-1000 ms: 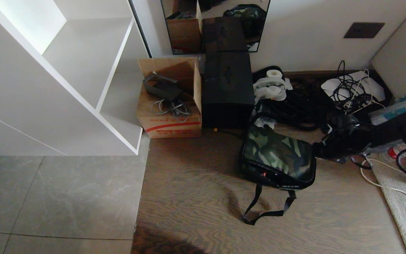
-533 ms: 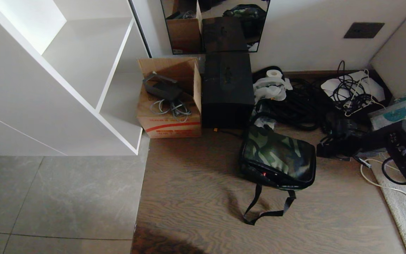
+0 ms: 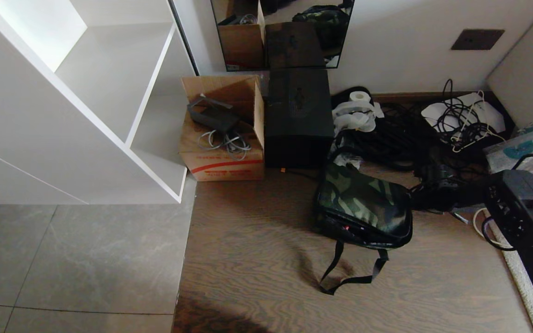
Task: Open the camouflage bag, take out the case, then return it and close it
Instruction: Open the top of the storage box
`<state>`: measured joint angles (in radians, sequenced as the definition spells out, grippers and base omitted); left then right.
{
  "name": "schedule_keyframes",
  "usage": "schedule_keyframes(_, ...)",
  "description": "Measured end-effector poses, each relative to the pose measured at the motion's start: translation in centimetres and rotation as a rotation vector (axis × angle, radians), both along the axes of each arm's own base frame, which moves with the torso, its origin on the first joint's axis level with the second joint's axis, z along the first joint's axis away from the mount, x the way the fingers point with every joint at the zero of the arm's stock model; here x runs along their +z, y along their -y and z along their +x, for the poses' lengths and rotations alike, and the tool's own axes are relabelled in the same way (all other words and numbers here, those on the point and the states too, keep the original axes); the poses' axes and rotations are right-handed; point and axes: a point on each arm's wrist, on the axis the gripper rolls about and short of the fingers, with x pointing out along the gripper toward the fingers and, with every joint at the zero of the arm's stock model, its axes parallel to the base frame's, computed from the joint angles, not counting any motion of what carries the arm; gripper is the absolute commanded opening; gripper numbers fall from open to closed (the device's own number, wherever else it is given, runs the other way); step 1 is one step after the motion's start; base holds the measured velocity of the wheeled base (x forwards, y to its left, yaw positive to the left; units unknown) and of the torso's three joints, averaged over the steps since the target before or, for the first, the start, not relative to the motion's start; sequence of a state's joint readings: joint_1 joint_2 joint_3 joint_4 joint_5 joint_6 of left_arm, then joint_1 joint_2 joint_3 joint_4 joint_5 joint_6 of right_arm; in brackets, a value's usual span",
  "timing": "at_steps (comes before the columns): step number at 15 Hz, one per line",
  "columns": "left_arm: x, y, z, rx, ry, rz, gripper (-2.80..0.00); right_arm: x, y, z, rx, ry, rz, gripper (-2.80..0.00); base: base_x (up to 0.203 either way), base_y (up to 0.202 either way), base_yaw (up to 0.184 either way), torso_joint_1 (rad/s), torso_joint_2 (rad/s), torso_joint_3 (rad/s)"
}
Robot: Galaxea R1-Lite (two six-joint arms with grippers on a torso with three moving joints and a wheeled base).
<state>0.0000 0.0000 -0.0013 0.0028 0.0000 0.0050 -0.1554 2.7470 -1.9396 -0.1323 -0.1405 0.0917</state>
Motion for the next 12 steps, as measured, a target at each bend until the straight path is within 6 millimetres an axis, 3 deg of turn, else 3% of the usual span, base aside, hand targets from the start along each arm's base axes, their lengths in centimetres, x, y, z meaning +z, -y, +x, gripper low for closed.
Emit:
schedule_keyframes(6,0.0,0.0,0.0,0.000,0.000,0.000,-2.80,0.5,-3.3,1.4,0.085,0.173,0.078,-2.80,0.000,0.000,0.000,0.000,0.00,0.000)
schedule_keyframes(12,0.0,0.0,0.0,0.000,0.000,0.000,-2.80,1.1,-7.2,1.6,0.084,0.192,0.215,-2.80,0.000,0.000,0.000,0.000,0.00,0.000)
